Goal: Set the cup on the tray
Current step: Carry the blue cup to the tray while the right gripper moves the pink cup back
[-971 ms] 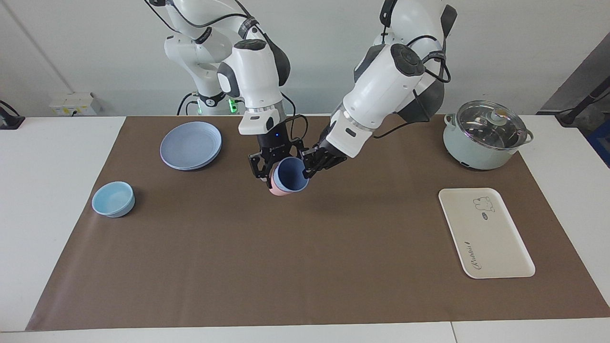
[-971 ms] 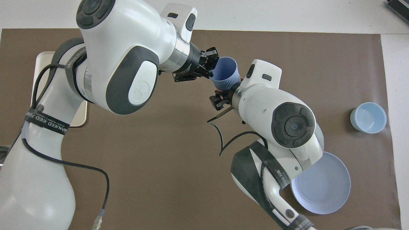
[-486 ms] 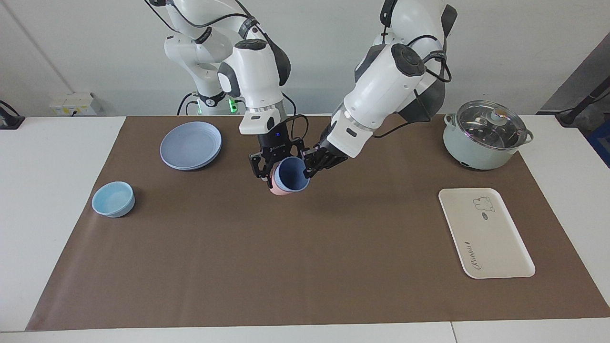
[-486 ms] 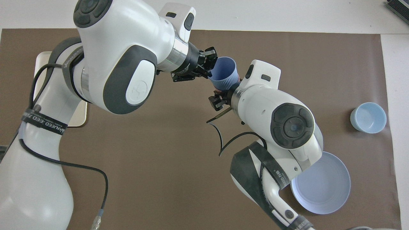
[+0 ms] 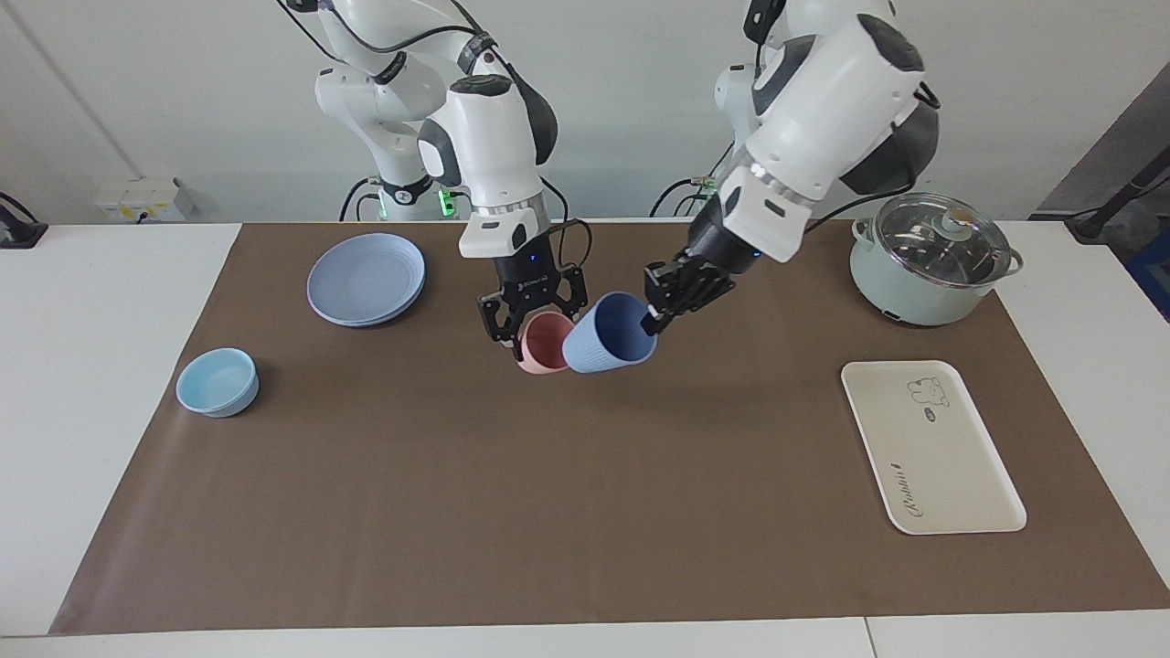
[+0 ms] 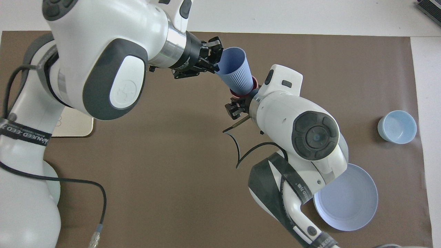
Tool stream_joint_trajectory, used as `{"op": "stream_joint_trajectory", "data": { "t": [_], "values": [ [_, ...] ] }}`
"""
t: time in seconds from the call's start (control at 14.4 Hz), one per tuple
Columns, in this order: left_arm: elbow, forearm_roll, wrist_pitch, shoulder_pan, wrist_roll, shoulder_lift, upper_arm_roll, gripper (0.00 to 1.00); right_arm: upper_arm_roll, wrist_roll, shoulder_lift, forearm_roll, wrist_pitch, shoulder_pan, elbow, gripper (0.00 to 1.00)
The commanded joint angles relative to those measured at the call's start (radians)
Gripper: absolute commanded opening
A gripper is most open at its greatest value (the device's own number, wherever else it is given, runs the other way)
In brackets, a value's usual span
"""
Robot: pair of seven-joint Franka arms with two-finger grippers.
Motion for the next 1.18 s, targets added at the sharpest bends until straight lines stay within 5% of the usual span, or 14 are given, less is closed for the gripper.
{"op": "stream_joint_trajectory", "data": {
  "t": [0.0, 0.21, 0.35, 0.76, 1.11],
  "values": [
    [-0.019, 0.038, -0.027, 0.100, 0.041, -0.043, 0.000, 0.00, 0.011, 0.012, -0.010, -0.026, 0.014, -0.015, -0.011, 0.00],
    [-0.035, 0.226, -0.026, 0.160, 0.085, -0.072, -0.004, 0.00, 0.011, 0.010, -0.004, -0.026, 0.015, -0.015, -0.006, 0.00],
    [-0.142, 0.308, -0.010, 0.215, 0.227, -0.129, -0.001, 0.00, 0.011, 0.009, -0.002, -0.026, 0.015, -0.015, -0.005, 0.00],
    [-0.413, 0.313, 0.164, 0.482, 0.601, -0.238, -0.002, 0.00, 0.011, 0.004, -0.002, -0.026, 0.018, -0.015, -0.005, 0.00],
    [-0.605, 0.294, 0.391, 0.588, 0.769, -0.237, 0.000, 0.00, -0.013, -0.081, 0.002, -0.013, 0.075, -0.020, 0.015, 0.00]
  ]
}}
